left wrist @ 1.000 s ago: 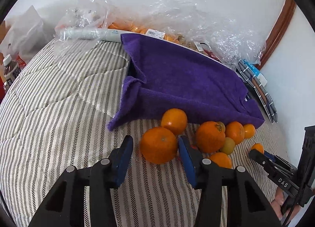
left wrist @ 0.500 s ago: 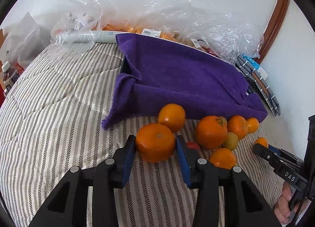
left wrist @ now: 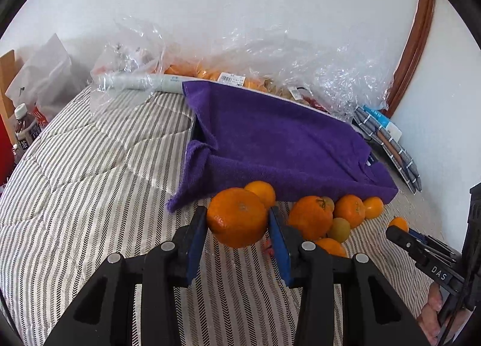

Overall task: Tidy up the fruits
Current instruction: 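Grasp a large orange with the left tool while the right tool lifts its orange, then carry both oranges over the purple towel and open both tools to drop them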

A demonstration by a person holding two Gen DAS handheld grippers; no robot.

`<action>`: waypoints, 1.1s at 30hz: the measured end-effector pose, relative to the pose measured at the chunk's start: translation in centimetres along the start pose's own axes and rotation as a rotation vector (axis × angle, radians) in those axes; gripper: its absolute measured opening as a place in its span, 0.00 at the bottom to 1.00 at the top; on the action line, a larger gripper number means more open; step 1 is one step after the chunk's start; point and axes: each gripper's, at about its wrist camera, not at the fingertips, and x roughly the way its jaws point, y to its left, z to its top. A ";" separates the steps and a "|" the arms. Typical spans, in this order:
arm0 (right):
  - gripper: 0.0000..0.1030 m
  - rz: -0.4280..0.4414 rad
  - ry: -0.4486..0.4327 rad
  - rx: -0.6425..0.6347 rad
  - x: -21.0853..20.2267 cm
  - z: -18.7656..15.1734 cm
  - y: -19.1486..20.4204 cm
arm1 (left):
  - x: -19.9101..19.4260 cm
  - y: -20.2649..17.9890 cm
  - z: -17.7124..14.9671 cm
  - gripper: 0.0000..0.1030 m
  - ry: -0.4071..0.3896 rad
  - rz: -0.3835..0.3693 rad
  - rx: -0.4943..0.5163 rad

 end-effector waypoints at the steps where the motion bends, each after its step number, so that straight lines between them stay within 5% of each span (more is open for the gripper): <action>1: 0.32 -0.004 0.002 0.006 0.0 0.0 -0.1 | -0.2 -0.1 0.0 0.38 -0.007 -0.001 0.000; 10: 0.32 -0.023 0.005 0.029 -1.0 1.4 0.2 | -1.9 -0.9 1.3 0.38 -0.055 -0.047 0.031; 19: 0.32 -0.033 -0.056 0.013 -2.1 5.8 0.9 | -2.7 -2.3 6.5 0.38 -0.091 -0.053 0.036; 33: 0.32 -0.047 -0.081 0.037 1.6 11.8 -0.6 | 2.9 -2.5 12.2 0.38 -0.071 -0.036 -0.012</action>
